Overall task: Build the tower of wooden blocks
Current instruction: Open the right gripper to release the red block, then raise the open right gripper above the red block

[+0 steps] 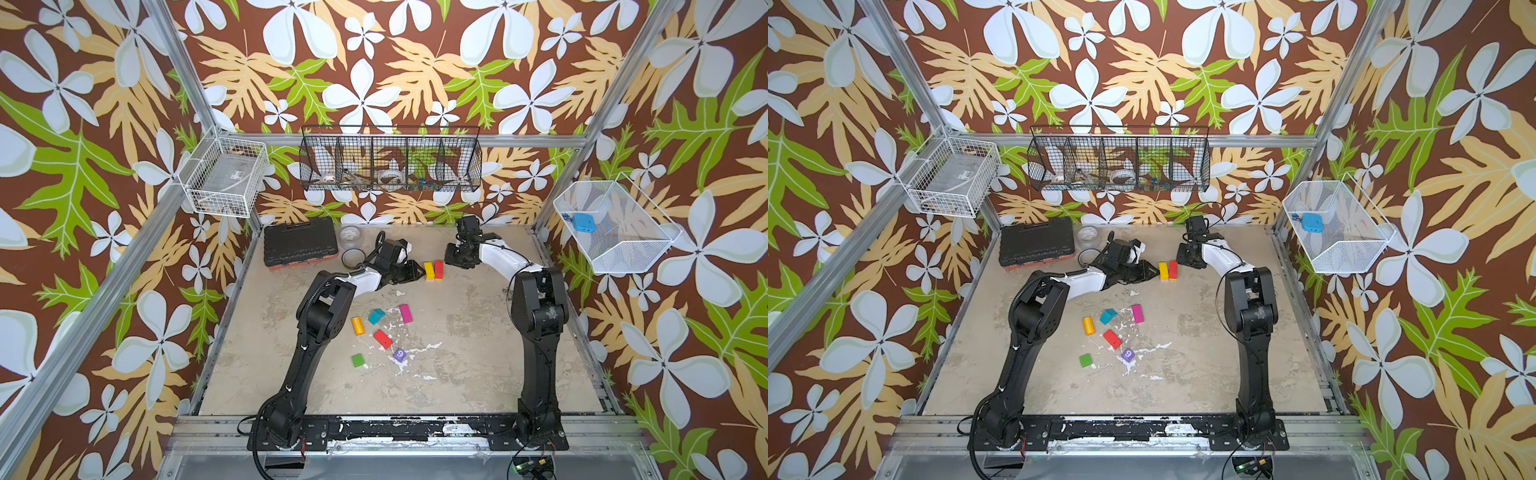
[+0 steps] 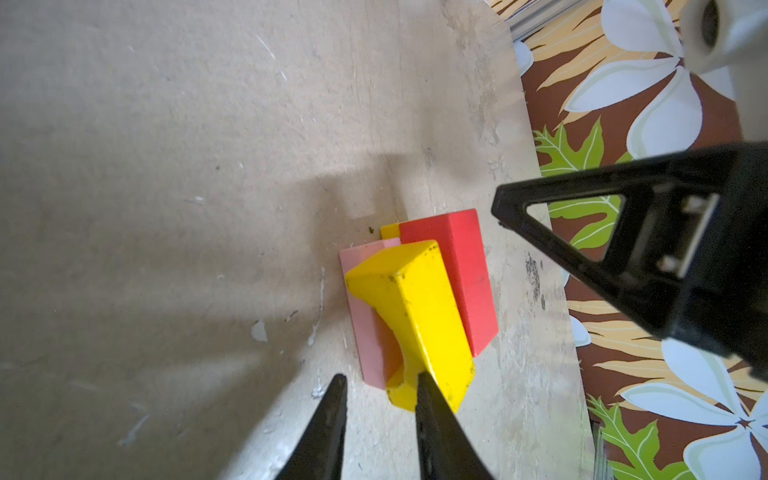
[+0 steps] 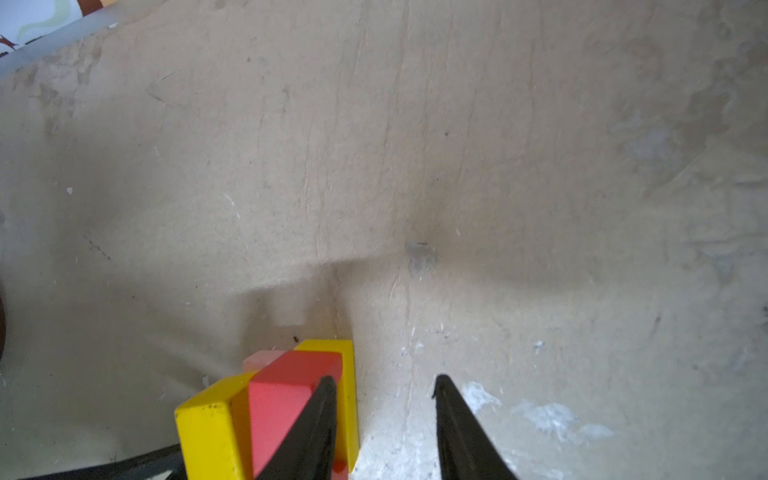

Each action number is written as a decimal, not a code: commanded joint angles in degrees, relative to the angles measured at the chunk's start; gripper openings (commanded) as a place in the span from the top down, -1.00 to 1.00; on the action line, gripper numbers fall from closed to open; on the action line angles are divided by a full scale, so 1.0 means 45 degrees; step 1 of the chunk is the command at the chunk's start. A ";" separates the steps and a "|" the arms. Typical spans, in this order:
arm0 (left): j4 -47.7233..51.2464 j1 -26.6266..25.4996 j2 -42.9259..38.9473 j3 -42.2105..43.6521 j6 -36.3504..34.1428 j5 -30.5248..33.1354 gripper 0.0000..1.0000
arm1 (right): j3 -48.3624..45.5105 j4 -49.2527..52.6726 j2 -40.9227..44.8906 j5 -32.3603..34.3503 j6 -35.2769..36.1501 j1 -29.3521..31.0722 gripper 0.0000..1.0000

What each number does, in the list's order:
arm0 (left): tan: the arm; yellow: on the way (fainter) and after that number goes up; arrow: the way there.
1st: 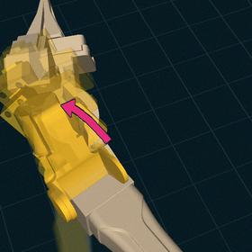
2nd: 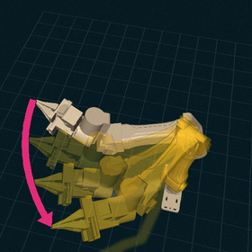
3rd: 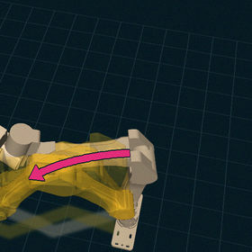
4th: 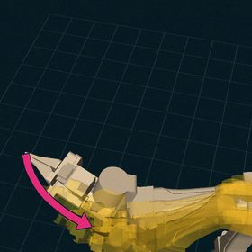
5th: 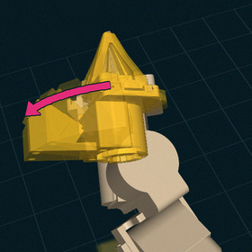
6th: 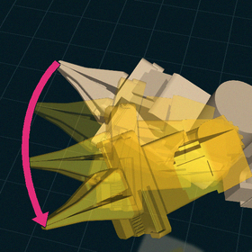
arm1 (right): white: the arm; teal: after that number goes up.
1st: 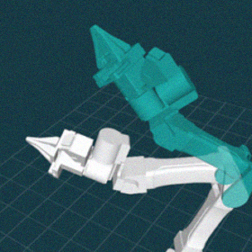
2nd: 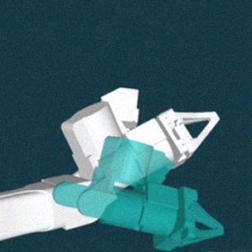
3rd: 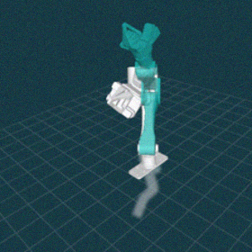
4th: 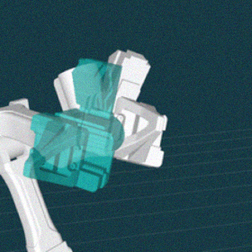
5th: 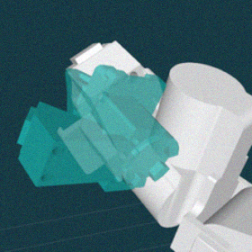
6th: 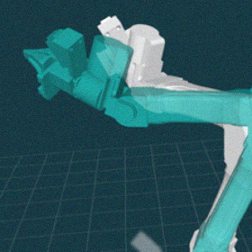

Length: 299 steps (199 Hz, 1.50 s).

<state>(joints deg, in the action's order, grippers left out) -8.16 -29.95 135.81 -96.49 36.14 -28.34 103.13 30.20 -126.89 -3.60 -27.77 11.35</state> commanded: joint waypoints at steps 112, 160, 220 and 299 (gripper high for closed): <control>0.1618 -0.0003 0.0770 -0.1748 -0.0556 0.1102 0.42 | 0.2529 0.0481 -0.2381 -0.0973 0.0684 -0.0101 0.21; 0.1697 -0.0004 0.1049 -0.2205 -0.0536 0.0951 0.41 | 0.2173 0.0336 -0.2261 -0.1183 0.0653 -0.0082 0.24; 0.1784 -0.0005 0.1298 -0.2606 -0.0568 0.0771 0.39 | 0.2764 0.0869 -0.2011 -0.0286 0.0507 -0.0174 0.17; 0.2078 -0.0022 0.1572 -0.3096 -0.0629 0.0678 0.39 | -0.1533 -0.0673 0.1459 -0.0286 0.0097 -0.0154 -0.02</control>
<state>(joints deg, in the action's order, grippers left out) 0.95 -29.95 143.20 -110.61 33.93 -24.75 101.36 30.37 -123.90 -3.42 -26.59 10.15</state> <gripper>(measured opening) 0.309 0.510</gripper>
